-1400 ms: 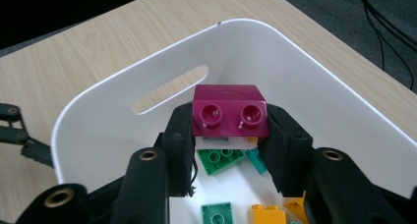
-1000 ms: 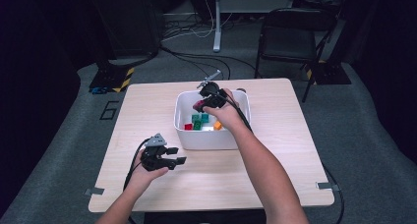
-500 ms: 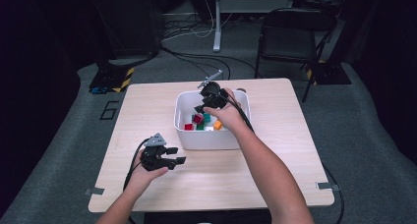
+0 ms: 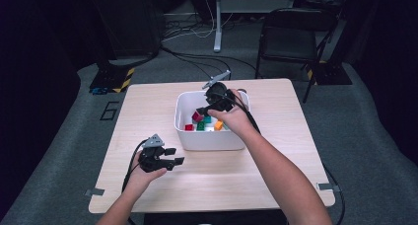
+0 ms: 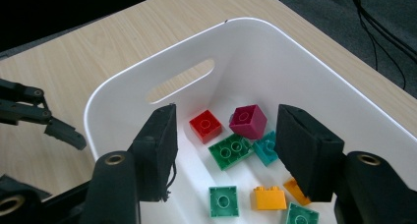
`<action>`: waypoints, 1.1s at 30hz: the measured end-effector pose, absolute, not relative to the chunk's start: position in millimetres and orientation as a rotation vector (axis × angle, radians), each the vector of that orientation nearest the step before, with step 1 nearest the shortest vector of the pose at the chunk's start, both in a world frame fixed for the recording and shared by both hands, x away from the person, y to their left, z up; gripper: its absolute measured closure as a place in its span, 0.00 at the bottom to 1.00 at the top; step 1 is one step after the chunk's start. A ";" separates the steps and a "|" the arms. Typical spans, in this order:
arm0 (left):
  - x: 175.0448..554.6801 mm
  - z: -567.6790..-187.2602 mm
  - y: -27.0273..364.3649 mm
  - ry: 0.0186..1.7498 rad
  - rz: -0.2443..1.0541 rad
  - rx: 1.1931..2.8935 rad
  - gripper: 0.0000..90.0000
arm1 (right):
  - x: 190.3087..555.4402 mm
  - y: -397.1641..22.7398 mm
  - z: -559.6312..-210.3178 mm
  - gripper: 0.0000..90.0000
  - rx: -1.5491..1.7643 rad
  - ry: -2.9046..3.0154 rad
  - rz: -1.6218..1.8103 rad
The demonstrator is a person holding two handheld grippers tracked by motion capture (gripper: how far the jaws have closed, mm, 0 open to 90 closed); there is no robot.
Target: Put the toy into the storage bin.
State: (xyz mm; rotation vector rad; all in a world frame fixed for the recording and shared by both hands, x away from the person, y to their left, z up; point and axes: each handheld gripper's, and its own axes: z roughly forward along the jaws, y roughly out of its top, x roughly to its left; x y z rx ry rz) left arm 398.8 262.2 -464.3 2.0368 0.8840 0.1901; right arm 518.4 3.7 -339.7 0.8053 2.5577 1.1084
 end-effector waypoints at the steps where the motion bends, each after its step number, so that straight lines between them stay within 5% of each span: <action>1: 398.7 -464.1 262.1 0.885 0.192 2.034 0.47 | 516.7 2.2 -338.6 0.45 0.803 2.555 1.107; 33: 400.5 -460.9 269.1 0.911 0.212 2.005 0.46 | 445.5 -76.2 -327.4 0.43 0.786 2.500 1.185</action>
